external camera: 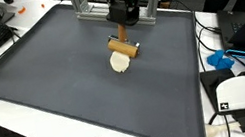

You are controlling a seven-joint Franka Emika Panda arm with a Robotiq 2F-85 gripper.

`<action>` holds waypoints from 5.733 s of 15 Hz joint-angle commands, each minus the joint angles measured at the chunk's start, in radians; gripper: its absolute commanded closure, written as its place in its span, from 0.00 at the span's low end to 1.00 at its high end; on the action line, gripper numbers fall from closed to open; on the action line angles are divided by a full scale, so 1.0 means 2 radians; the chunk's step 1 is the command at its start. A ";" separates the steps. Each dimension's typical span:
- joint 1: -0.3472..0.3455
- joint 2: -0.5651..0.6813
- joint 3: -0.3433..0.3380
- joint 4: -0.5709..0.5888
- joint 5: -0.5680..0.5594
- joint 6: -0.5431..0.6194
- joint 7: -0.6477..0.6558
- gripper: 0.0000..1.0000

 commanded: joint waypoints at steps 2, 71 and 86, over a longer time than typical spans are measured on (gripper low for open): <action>0.001 0.004 0.001 -0.002 0.032 0.000 0.054 0.78; -0.001 0.016 0.016 0.026 -0.030 -0.050 -0.327 0.78; -0.004 0.034 0.019 -0.004 -0.035 0.015 -0.413 0.78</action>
